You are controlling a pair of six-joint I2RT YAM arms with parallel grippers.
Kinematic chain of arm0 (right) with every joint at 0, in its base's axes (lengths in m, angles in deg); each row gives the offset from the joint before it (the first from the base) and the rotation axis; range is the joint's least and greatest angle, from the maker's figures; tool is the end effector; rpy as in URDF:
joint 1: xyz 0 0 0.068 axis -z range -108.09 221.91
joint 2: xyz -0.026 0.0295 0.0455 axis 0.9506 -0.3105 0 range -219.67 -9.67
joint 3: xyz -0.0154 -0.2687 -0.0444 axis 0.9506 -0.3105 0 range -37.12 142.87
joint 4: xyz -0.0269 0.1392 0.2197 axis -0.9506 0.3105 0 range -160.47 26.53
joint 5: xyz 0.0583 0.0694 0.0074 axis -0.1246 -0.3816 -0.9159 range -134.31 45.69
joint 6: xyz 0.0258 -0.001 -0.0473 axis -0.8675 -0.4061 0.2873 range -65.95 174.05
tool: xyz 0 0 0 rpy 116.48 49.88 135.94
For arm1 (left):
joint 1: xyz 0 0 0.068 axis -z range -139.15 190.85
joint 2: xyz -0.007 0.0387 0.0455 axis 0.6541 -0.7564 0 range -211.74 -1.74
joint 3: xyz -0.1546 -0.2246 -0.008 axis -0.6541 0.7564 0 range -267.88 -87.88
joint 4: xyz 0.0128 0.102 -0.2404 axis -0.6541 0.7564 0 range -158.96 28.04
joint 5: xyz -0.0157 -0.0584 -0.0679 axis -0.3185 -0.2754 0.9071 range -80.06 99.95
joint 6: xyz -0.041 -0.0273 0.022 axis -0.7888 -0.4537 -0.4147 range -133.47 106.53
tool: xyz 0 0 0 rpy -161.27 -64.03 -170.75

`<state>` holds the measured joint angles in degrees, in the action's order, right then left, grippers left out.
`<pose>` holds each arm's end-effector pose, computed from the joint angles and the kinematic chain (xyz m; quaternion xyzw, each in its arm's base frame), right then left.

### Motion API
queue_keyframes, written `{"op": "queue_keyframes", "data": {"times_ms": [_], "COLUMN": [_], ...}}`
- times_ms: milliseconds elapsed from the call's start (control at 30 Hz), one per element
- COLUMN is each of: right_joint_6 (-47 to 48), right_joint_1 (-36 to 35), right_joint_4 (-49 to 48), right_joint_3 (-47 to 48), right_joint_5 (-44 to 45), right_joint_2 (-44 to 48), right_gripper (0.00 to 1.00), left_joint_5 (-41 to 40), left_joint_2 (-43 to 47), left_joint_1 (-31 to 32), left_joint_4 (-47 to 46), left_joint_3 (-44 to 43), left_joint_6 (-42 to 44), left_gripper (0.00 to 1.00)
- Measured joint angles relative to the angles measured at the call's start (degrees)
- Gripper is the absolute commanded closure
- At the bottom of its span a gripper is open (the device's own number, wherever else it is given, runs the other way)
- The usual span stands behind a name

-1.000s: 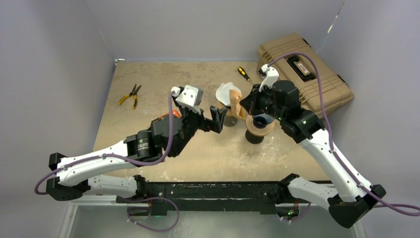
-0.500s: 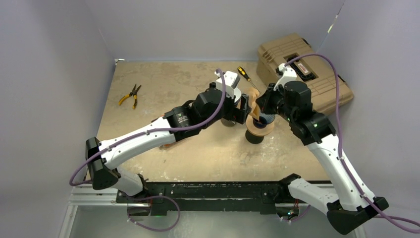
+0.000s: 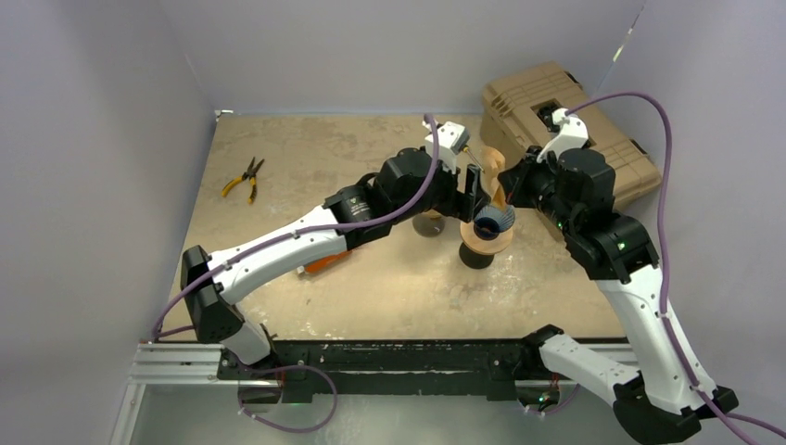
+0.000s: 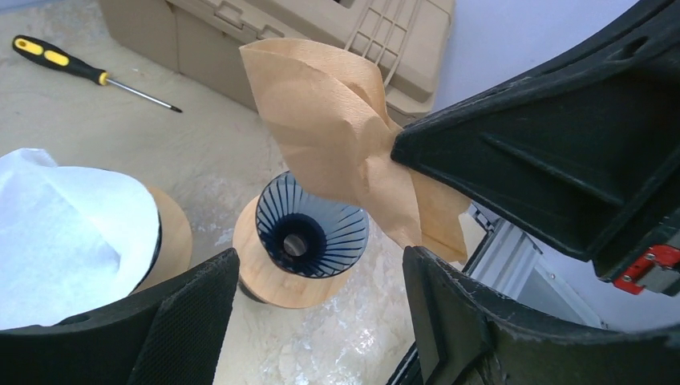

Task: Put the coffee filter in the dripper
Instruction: Place the coffee filter in the coffee dripper.

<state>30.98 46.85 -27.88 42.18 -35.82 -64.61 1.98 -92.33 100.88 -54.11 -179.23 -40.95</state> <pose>0.1566 0.0675 0.4512 0.0293 0.8086 0.1836 0.5582 0.1906 -0.3206 0.4141 0.1794 0.7670 -0.3848 0.4811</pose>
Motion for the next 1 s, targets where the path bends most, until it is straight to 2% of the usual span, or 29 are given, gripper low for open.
{"op": "queue_keyframes", "data": {"times_ms": [367, 567, 1000], "right_joint_6": [0.2, 0.2, -1.5], "right_joint_1": [0.0, 0.1, 0.1], "right_joint_4": [1.4, 1.6, 2.8], "right_joint_3": [-2.2, -5.5, -8.7], "right_joint_5": [1.5, 2.6, 3.8], "right_joint_2": [0.3, 0.7, 1.1], "right_gripper": [1.0, 1.0, 1.0], "left_joint_5": [3.5, 3.3, 3.5], "left_joint_2": [-6.4, -6.7, -6.6], "left_joint_1": [0.0, 0.0, 0.0], "left_joint_4": [-0.6, -0.5, -3.3], "left_joint_3": [-4.2, -4.1, -1.7], "left_joint_6": [0.0, -0.1, -3.0], "left_gripper": [0.27, 0.23, 0.2]}}
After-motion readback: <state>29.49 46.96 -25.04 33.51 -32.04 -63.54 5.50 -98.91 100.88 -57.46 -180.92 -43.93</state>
